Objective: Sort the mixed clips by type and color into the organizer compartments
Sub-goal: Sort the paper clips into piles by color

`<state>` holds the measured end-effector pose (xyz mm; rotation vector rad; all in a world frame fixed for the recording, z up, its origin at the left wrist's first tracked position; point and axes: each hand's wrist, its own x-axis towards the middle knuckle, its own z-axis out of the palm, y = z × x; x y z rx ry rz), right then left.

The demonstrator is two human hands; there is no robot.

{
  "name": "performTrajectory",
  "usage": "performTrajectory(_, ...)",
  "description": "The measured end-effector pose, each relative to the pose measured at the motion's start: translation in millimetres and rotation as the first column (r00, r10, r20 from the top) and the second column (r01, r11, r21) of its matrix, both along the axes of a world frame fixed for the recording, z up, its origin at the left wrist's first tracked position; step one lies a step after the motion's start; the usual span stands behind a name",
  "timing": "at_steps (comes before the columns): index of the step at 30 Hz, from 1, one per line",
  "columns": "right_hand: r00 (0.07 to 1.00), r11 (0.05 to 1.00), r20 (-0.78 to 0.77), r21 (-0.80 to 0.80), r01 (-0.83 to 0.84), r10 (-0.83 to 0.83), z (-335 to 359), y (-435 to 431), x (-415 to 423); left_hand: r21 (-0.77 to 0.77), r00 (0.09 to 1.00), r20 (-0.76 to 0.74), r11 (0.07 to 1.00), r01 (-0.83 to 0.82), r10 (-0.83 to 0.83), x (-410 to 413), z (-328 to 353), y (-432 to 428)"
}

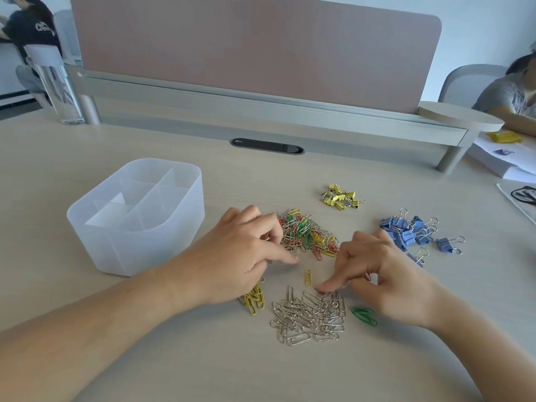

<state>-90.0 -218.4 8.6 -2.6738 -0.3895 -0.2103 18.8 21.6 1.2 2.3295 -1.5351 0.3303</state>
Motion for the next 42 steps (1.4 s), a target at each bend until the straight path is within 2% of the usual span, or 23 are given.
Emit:
performTrajectory(3,0.999,0.999,0.019,0.036,-0.031,0.030,-1,2,0,0.029,1.000,0.003,0.999,0.015,-0.015,-2,1,-2)
performTrajectory(6,0.993,0.997,0.097,0.039,0.068,-0.072,-4,0,3,0.115,0.998,0.004,0.992,0.054,-0.055,-6,-3,-5)
performTrajectory(8,0.983,0.989,0.122,0.064,0.132,-0.139,-5,-1,5,0.117,0.998,0.003,0.991,0.058,-0.058,-4,-4,-6)
performTrajectory(16,0.966,0.970,0.116,-0.049,0.238,-0.231,-11,-1,8,-0.085,0.996,0.083,0.996,0.040,-0.033,7,7,3)
performTrajectory(21,0.973,0.977,0.122,-0.062,0.204,-0.196,-10,-4,7,-0.144,0.994,0.108,0.989,0.033,-0.018,11,4,3)
performTrajectory(25,0.944,0.966,0.208,0.032,0.255,-0.256,-4,-6,6,-0.035,0.991,0.132,0.999,0.003,0.001,13,-6,1)
performTrajectory(28,0.943,0.960,0.189,0.010,0.278,-0.275,-4,-6,7,0.030,0.993,0.120,0.999,0.016,-0.020,13,-9,1)
performTrajectory(36,0.956,0.962,0.129,-0.039,0.269,-0.262,-6,-4,7,0.050,0.988,0.139,0.997,0.058,-0.064,7,-15,-4)
performTrajectory(42,0.964,0.975,0.149,0.032,0.220,-0.222,-5,-3,6,0.041,0.988,0.151,0.999,0.024,-0.029,10,-15,-2)
